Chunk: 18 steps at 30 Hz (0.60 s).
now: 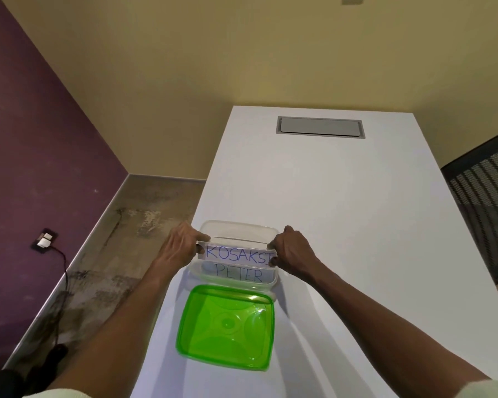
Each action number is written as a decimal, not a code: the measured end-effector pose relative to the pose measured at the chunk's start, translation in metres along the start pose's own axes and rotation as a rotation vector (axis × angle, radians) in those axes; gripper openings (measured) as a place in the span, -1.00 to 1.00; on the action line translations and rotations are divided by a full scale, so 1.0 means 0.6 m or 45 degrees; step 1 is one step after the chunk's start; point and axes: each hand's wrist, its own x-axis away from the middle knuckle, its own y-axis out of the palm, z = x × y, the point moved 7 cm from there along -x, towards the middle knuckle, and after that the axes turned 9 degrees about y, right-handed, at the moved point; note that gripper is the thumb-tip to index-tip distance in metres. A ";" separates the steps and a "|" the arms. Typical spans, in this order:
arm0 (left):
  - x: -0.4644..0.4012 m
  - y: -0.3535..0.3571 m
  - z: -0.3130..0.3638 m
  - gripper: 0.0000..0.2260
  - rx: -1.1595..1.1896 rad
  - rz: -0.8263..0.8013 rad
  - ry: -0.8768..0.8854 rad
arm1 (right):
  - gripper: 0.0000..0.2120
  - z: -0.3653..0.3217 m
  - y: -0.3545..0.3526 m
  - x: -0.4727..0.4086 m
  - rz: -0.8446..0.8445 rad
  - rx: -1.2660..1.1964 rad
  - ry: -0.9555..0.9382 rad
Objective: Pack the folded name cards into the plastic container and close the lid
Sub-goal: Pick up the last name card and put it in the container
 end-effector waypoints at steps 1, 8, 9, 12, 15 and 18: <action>-0.001 0.005 0.000 -0.74 0.003 -0.009 -0.002 | -0.70 -0.003 0.003 -0.002 -0.005 0.029 0.005; -0.015 0.044 0.004 -0.73 -0.058 -0.159 0.013 | -0.83 -0.014 0.037 -0.010 -0.056 0.191 -0.004; -0.016 0.049 0.005 -0.74 -0.071 -0.187 0.015 | -0.82 -0.014 0.040 -0.010 -0.067 0.213 -0.002; -0.019 0.066 0.006 -0.74 -0.098 -0.264 0.023 | -0.80 -0.021 0.046 -0.009 -0.102 0.284 -0.003; -0.017 0.077 0.008 -0.72 -0.121 -0.318 0.012 | -0.81 -0.035 0.044 -0.008 -0.050 0.331 -0.067; -0.016 0.085 0.010 -0.71 -0.169 -0.329 0.039 | -0.80 -0.045 0.047 -0.010 -0.037 0.398 -0.127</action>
